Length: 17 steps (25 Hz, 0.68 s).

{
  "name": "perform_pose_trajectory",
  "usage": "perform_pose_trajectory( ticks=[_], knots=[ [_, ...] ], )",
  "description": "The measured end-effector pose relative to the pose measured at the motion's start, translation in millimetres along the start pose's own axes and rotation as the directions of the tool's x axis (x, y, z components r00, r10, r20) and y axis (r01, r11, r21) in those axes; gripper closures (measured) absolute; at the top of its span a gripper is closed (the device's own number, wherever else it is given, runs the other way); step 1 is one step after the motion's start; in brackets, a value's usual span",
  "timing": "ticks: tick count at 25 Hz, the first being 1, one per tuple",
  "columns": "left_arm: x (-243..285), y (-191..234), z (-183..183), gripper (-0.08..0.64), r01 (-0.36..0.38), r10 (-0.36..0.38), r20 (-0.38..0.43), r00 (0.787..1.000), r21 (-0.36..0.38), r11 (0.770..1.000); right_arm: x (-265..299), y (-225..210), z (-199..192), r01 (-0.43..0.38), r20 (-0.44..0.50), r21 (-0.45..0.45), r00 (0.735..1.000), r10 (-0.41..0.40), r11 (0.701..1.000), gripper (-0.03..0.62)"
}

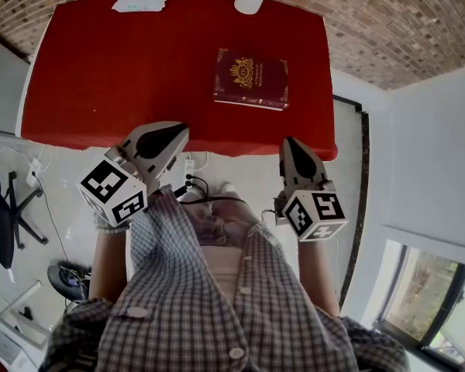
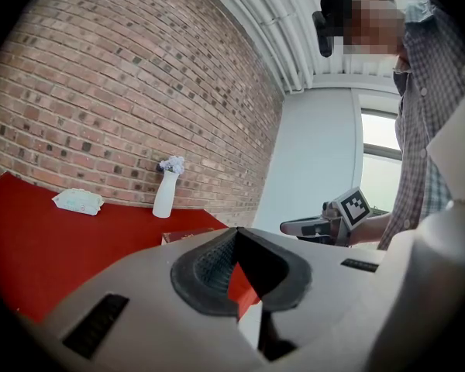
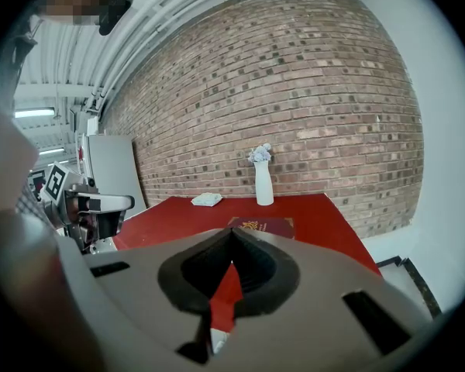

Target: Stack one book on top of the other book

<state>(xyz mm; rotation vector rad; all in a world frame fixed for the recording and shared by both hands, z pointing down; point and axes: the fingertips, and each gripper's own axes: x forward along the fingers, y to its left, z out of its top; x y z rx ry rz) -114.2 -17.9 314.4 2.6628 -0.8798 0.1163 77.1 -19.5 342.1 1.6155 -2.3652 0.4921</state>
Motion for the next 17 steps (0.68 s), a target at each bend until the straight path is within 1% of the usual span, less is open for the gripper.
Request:
perform_pose_trajectory(
  ticks=[7, 17],
  knots=[
    [-1.4, 2.9, 0.0, 0.552, -0.003, 0.003, 0.002, 1.0, -0.005, 1.0, 2.9, 2.2, -2.1, -0.001, -0.018, -0.016, 1.0, 0.001, 1.0, 0.586],
    [-3.2, 4.8, -0.9, 0.552, -0.005, 0.005, 0.001, 1.0, -0.007, 1.0, 5.4, 5.1, -3.6, -0.008, -0.027, -0.015, 1.0, 0.008, 1.0, 0.584]
  ],
)
